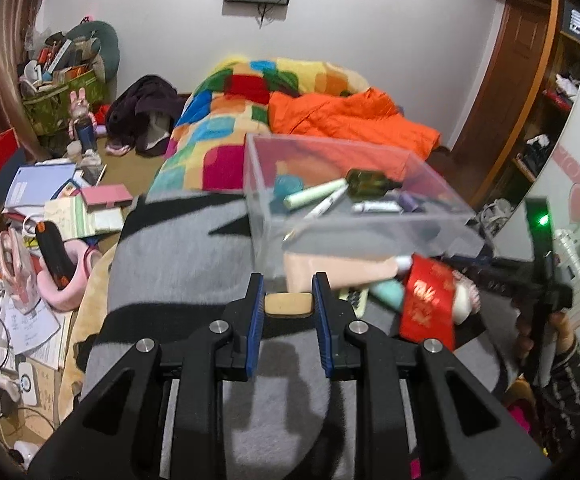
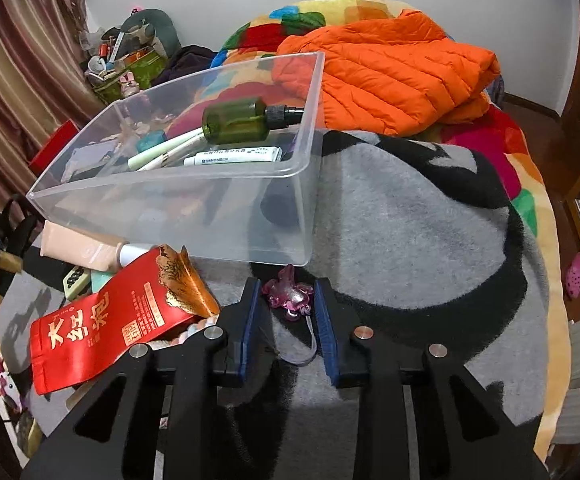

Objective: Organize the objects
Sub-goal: 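Grasp the small beige eraser with the left tool while the right tool grasps the pink keychain, then carry the eraser and keychain over the box and open both tools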

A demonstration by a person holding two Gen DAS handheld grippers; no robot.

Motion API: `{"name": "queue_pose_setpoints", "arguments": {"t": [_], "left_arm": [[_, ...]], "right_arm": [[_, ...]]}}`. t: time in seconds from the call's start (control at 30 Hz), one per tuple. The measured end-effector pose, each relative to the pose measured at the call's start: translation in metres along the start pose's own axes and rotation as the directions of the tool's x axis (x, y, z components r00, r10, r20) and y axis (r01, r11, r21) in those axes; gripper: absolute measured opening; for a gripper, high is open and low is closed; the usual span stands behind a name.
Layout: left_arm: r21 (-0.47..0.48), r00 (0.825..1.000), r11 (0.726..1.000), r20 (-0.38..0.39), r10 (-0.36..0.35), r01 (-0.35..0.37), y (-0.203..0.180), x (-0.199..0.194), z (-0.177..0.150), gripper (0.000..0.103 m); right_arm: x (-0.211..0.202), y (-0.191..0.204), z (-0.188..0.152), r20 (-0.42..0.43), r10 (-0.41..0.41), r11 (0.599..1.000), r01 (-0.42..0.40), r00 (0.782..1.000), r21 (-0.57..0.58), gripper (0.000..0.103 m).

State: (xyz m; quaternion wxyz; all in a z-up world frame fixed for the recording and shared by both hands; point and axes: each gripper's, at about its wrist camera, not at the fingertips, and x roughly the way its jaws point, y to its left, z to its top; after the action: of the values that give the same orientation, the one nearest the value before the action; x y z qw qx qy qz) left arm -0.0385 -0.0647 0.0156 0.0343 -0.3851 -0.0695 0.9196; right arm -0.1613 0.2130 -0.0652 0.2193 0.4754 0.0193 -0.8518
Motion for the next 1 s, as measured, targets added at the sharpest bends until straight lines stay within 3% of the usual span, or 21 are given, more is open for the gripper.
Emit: {"name": "queue_pose_setpoints", "arguments": {"t": [0.23, 0.47, 0.8, 1.0], "left_arm": [[0.020, 0.997, 0.999, 0.066, -0.026, 0.025, -0.010, -0.012, 0.026, 0.023], [0.033, 0.992, 0.998, 0.115, -0.053, 0.050, -0.016, -0.015, 0.055, 0.023], [0.040, 0.991, 0.997, 0.114, -0.072, 0.067, -0.024, 0.006, 0.095, 0.023], [0.047, 0.995, 0.996, 0.068, -0.074, 0.071, -0.029, 0.035, 0.104, 0.023]], "right_arm": [[-0.027, 0.008, -0.005, 0.071, -0.049, 0.998, 0.051, 0.996, -0.033, 0.021], [-0.085, 0.018, 0.014, 0.228, -0.025, 0.999, 0.034, 0.973, -0.035, 0.021], [-0.138, 0.040, 0.058, 0.399, 0.020, 0.998, 0.007, 0.917, -0.066, 0.021], [-0.132, 0.060, 0.079, 0.415, 0.042, 0.995, 0.000, 0.909, -0.101, 0.021]]}}
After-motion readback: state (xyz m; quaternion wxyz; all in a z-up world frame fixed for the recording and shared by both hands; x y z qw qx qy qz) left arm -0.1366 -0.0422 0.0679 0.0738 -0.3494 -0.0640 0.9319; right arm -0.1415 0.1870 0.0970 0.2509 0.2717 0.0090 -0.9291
